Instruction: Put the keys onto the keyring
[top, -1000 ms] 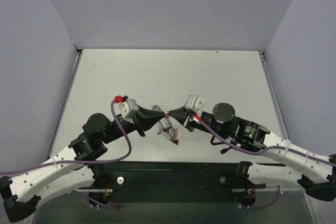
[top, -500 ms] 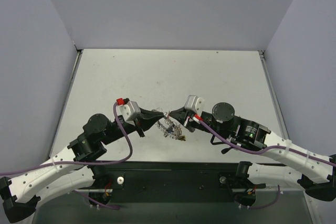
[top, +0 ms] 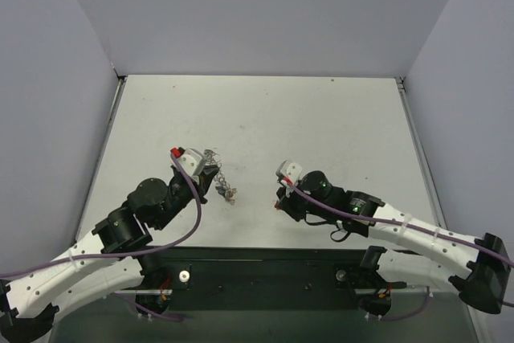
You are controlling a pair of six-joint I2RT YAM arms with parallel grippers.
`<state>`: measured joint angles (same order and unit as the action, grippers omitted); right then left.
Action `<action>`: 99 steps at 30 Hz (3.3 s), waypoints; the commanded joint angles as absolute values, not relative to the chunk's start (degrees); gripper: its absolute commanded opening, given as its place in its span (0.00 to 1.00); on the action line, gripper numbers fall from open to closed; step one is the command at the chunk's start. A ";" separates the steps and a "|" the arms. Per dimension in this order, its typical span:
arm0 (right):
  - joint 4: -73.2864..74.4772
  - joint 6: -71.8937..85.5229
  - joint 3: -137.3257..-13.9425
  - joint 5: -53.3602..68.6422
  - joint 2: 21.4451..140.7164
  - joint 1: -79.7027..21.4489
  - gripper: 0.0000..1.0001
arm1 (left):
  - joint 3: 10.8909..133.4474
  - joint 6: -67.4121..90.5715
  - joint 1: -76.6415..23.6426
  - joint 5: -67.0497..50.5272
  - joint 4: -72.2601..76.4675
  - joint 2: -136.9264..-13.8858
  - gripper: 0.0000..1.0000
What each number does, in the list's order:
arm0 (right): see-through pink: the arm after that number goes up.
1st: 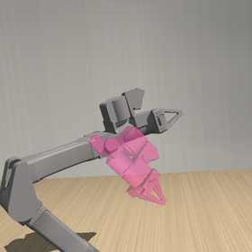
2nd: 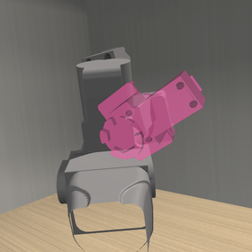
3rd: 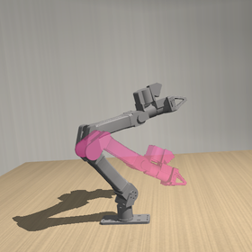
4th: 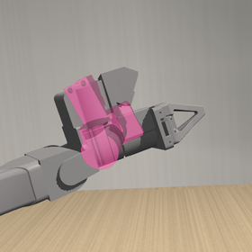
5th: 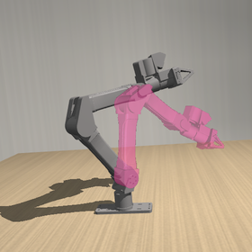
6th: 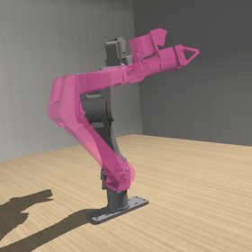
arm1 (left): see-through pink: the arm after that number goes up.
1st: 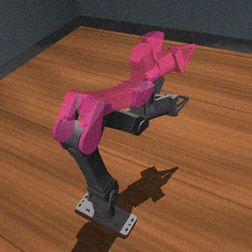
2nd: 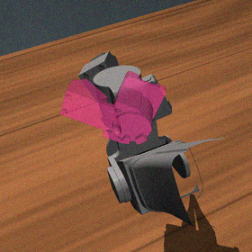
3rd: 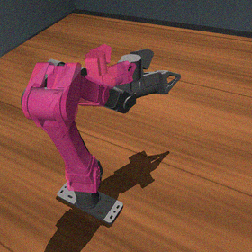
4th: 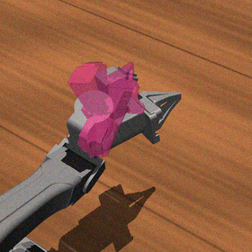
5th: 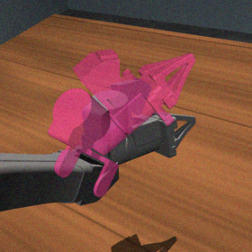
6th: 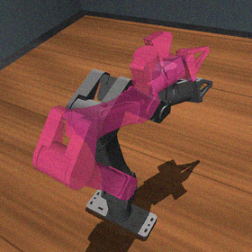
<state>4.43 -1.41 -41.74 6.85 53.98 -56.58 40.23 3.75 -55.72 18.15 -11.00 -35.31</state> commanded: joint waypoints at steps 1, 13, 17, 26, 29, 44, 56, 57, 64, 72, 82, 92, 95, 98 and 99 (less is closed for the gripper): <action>4.13 9.29 -33.85 8.88 59.23 -57.39 0.00 | 45.26 2.47 -55.72 23.73 -11.24 -32.17 0.00; -3.25 14.06 -32.52 10.27 63.36 -55.82 0.54 | 48.60 0.44 -55.72 22.94 -11.95 -34.45 0.00; -5.01 14.50 -33.30 12.74 66.17 -55.28 0.55 | 48.51 0.26 -55.72 22.59 -11.86 -34.63 0.00; -7.04 19.15 -36.21 16.79 74.44 -56.42 0.45 | 49.48 0.26 -55.72 23.55 -13.53 -34.37 0.00; -4.93 21.35 -37.79 16.44 76.11 -56.42 0.43 | 49.48 0.26 -55.72 23.73 -14.06 -34.19 0.00; 6.14 31.72 -43.24 17.67 81.21 -56.69 0.31 | 49.13 0.70 -55.81 23.03 -14.33 -33.49 0.00; 8.96 36.38 -44.03 18.28 84.20 -56.60 0.25 | 48.69 0.88 -55.72 22.76 -14.41 -33.14 0.00; 9.05 36.56 -44.12 18.28 84.81 -56.51 0.25 | 48.69 0.88 -55.72 22.76 -14.41 -33.22 0.00; 10.63 37.09 -45.53 17.49 87.97 -56.16 0.26 | 48.69 1.14 -55.72 22.41 -15.03 -32.52 0.00; 10.02 38.23 -47.02 15.91 91.84 -56.07 0.24 | 48.43 1.49 -55.72 22.41 -15.03 -32.08 0.00; 7.39 39.02 -49.04 15.99 94.74 -54.84 0.12 | 48.51 1.58 -55.72 22.32 -15.29 -32.52 0.00; 6.51 35.34 -49.22 14.85 92.20 -53.00 0.00 | 48.69 1.41 -55.72 22.76 -15.64 -32.52 0.00; 6.07 33.93 -48.61 15.64 91.32 -52.21 0.00 | 48.69 1.41 -55.81 22.68 -15.38 -32.87 0.00; 4.93 33.66 -47.90 16.08 90.27 -52.21 0.16 | 48.52 1.32 -55.72 22.68 -15.12 -32.96 0.00; 4.57 33.75 -47.81 16.08 90.00 -52.21 0.24 | 48.52 1.23 -55.72 22.68 -15.12 -32.87 0.00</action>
